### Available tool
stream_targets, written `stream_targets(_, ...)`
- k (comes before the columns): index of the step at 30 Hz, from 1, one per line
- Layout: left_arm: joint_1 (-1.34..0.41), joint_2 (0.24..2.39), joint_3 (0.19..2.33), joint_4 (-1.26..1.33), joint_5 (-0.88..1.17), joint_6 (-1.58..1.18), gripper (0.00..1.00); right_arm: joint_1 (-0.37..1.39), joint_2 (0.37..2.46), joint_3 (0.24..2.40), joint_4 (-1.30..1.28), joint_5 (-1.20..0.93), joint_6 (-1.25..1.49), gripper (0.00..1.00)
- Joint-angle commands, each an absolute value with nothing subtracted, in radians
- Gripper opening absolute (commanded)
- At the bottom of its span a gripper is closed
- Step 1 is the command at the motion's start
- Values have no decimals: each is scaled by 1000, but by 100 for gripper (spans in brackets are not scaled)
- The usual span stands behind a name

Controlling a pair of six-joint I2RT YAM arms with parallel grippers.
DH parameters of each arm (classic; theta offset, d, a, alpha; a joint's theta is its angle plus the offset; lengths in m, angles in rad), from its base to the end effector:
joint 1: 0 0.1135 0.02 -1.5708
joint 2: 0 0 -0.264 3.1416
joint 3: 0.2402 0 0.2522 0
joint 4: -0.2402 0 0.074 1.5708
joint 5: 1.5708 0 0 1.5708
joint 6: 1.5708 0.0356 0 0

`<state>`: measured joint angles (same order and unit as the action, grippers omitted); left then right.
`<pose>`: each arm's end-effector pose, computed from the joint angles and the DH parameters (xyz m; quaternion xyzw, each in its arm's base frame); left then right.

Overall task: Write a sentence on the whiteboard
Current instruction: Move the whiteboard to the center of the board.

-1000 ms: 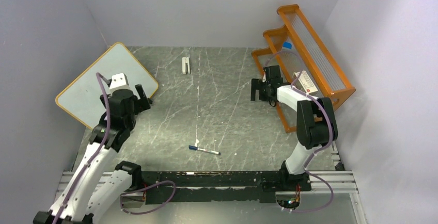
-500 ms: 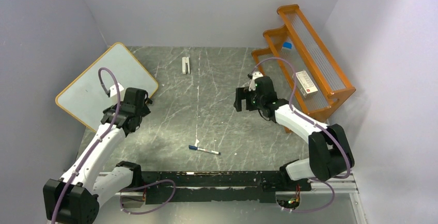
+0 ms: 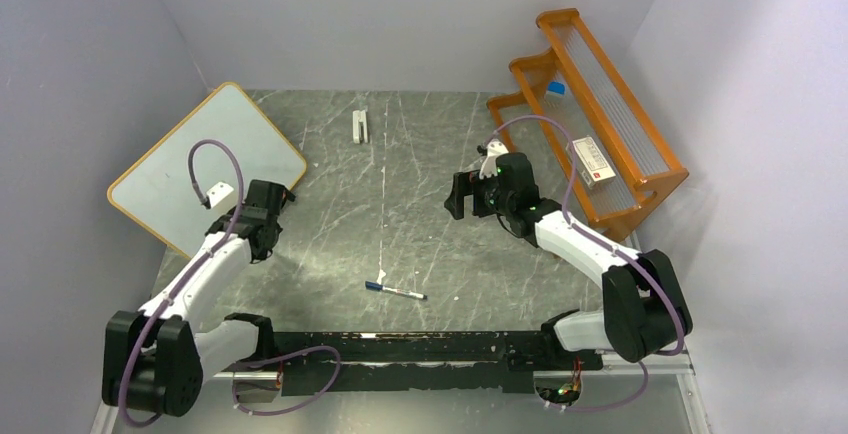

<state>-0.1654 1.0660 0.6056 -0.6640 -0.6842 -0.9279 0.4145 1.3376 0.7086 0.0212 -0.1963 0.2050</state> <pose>0.1835 -0.0078 0.1979 -0.4107 0.8251 0.1711 0.3482 0.2551 0.1198 0.2126 -0.1373 0.8725 0.2232 0.4125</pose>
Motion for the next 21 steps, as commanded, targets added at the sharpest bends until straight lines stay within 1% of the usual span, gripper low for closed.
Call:
stream_targets(1, -137, 1126, 591, -538, -737, -951, 69, 419, 1347, 711, 40, -217, 201, 100)
stream_targets(4, -121, 1178, 607, -522, -750, -942, 62, 419, 1342, 716, 34, -200, 197, 100)
stream_targets(6, -109, 1209, 604, -501, -741, -938, 59, 419, 1347, 723, 27, -192, 191, 100)
stream_targets(9, -73, 1237, 575, -428, -690, -914, 51, 420, 1357, 727, 21, -195, 188, 100)
stream_targets(15, -2, 1286, 545, -318, -605, -888, 44, 419, 1357, 726, 18, -185, 186, 100)
stream_targets(18, 37, 1315, 546, -303, -575, -891, 40, 420, 1359, 729, 14, -176, 186, 100)
stream_targets(21, 41, 1333, 555, -314, -569, -888, 30, 419, 1360, 729, 13, -171, 183, 100)
